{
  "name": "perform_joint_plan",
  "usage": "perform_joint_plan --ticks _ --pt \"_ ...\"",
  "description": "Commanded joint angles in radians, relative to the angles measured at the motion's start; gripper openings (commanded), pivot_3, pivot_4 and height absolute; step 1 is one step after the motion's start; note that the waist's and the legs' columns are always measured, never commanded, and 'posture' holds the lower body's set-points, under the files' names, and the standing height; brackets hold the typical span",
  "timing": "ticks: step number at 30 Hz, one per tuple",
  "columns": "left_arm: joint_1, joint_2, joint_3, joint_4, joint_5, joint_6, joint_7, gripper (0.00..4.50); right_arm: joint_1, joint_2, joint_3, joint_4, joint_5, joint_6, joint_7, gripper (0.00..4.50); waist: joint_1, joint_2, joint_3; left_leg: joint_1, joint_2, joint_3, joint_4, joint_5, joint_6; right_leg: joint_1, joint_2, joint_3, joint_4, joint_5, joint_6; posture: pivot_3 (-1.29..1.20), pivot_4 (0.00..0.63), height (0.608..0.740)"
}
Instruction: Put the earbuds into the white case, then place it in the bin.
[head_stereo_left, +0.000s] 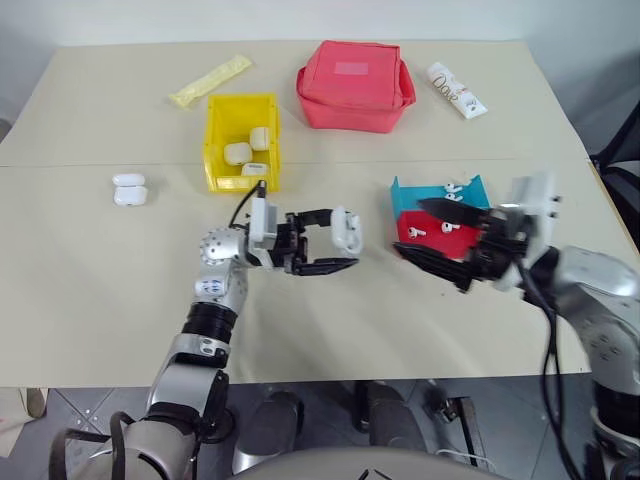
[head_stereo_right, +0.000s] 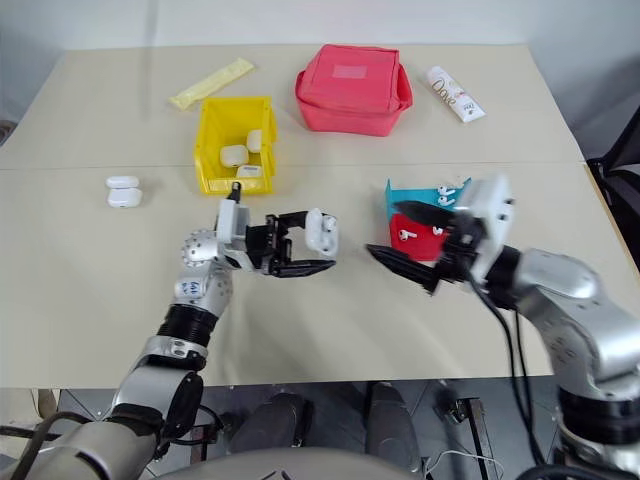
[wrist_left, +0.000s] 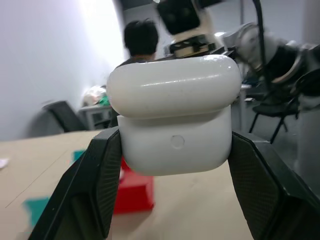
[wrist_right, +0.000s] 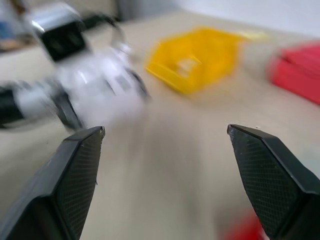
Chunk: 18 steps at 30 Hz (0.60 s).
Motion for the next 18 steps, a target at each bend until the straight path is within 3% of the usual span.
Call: perform_joint_plan --ticks 1,9,14,18 --pt "-0.025 0.02 0.03 0.021 -0.003 -0.02 0.001 2.82 0.12 -0.033 -0.174 -0.057 0.016 -0.015 0.023 4.12 0.001 0.0 0.0 0.0 0.0 0.0 0.0 0.0 0.0 0.0 0.0 0.0 0.0 0.0 0.0 0.0 0.15 0.74" --pt "-0.058 0.074 0.076 0.085 -0.001 -0.042 0.006 2.82 0.461 -0.004 -0.494 -0.101 0.022 -0.018 0.059 4.12 0.008 0.0 0.0 0.001 0.0 0.002 0.0 0.0 0.001 0.001 0.001 0.002 -0.002 0.0 0.0 0.0 0.15 0.74" --pt "-0.084 0.09 0.091 0.123 0.002 -0.058 0.007 2.82 0.512 0.003 -0.52 -0.129 0.041 -0.016 0.038 4.12 0.008 -0.001 0.0 0.002 0.001 0.003 -0.001 -0.001 0.001 0.001 0.001 0.003 -0.003 0.0 0.001 0.0 0.15 0.74" --pt "-0.091 0.084 0.094 0.121 0.003 -0.073 0.014 2.82 0.406 -0.087 -0.442 -0.095 0.027 0.019 -0.008 4.12 0.005 -0.001 0.001 0.002 0.001 0.003 -0.001 -0.001 0.001 0.001 0.0 0.003 -0.003 0.0 0.001 0.0 0.15 0.74"
